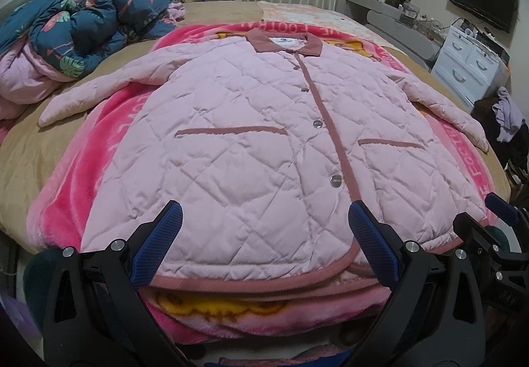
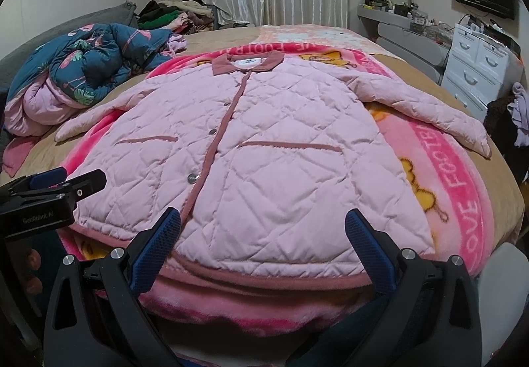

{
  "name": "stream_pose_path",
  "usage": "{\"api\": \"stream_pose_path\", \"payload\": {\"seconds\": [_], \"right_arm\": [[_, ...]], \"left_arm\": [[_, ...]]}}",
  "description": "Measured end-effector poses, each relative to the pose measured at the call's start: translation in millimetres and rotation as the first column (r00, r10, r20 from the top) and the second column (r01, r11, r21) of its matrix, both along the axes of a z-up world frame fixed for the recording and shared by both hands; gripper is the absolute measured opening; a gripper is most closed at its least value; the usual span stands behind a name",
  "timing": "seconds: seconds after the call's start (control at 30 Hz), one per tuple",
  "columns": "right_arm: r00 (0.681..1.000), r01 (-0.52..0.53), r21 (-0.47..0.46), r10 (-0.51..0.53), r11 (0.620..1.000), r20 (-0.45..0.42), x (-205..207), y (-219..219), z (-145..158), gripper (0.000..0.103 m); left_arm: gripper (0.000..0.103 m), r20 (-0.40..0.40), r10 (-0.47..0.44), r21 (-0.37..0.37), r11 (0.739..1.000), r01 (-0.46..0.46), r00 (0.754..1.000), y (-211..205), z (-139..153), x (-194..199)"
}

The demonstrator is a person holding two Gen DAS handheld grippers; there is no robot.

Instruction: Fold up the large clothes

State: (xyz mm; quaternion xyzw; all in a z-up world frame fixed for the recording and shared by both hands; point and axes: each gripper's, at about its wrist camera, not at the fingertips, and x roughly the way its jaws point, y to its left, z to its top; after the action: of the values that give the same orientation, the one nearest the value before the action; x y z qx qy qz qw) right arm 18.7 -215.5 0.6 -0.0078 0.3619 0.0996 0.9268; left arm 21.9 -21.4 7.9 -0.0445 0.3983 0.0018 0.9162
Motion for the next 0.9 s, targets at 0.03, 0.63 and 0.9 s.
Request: {"api": "stream_pose_path", "payload": {"seconds": [0.03,0.63,0.9], "right_arm": [[1.0,0.004,-0.003,-0.004,1.0,-0.001,3,-1,1,0.099],[0.999,0.05,0.047,-0.051,0.998,0.006,61,-22,42,0.099],[0.998,0.046,0.042,-0.048,0.998,0.036,85,-22,69,0.099]], "left_arm": [[0.094,0.0,-0.001,-0.001,1.0,0.001,1.0,-1,0,2],[0.094,0.026,0.006,0.004,1.0,-0.006,1.0,-7,33,68],[0.094,0.04,0.021,-0.007,1.0,-0.021,0.999,-9,57,91]]}}
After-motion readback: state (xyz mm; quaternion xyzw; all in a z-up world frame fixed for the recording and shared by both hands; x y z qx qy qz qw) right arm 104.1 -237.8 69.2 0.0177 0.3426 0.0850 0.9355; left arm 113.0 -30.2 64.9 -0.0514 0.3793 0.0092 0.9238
